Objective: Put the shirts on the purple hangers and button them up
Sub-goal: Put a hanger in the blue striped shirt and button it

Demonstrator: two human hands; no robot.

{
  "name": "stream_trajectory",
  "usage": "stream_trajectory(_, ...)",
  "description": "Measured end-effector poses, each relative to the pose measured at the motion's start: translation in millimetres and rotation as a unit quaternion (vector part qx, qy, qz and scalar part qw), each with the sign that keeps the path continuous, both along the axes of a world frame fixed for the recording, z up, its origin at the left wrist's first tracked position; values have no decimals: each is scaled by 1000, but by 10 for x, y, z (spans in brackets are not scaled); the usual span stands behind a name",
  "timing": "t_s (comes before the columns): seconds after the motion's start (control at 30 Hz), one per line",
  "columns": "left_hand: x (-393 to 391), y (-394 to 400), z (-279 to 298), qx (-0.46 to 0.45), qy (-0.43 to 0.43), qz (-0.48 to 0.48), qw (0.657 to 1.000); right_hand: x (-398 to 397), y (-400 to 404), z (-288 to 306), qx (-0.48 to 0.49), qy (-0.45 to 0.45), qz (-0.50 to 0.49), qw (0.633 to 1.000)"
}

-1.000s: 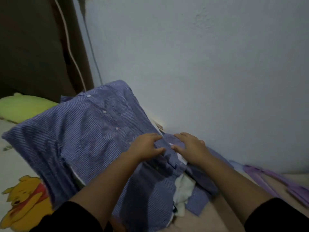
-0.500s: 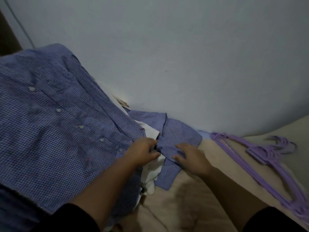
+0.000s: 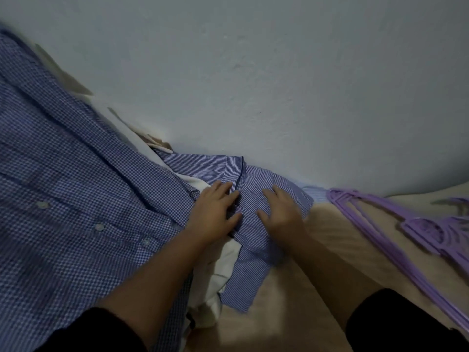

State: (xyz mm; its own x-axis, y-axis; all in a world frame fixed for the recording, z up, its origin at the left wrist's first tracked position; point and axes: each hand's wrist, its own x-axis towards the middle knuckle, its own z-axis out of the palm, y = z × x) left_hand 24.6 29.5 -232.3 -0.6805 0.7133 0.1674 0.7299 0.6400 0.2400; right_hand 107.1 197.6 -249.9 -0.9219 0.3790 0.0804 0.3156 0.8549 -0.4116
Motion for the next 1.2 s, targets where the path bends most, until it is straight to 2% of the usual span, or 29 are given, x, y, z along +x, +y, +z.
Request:
stream_trajectory(0.07, -37, 79, -61, 9, 11, 14, 1000, -50, 25, -62, 9, 7, -30, 999)
stream_trajectory(0.17, -25, 160, -125, 3, 3, 29, 1000, -73, 79, -128, 91, -4, -39, 995)
stream_trajectory(0.3, 67, 215, -174, 5, 13, 27, 1000, 52, 114, -178, 109, 136, -51, 983)
stream_trajectory(0.5, 400, 311, -55, -28, 11, -3, 1000, 640, 191, -124, 157, 147, -65, 974)
stream_trajectory(0.63, 777, 415, -8, -27, -9, -67, 997, 1179, 230, 29, 177, 118, -94, 973)
stream_trajectory(0.77, 1247, 563, -26, -36, -43, -121, 991, 1761, 385, 86, 121, 36, -146, 981)
stream_trajectory(0.87, 1627, 696, -21, -36, -76, -155, 984, 2172, 544, 138, 129, -18, -184, 974)
stream_trajectory(1.03, 2055, 861, 13, -5, -133, -211, 968, 2671, 747, 200, 77, -11, -262, 962)
stream_trajectory(1.2, 1896, 712, 64, 6, -74, -175, 982, 2643, 758, 194, 76, -16, -221, 972)
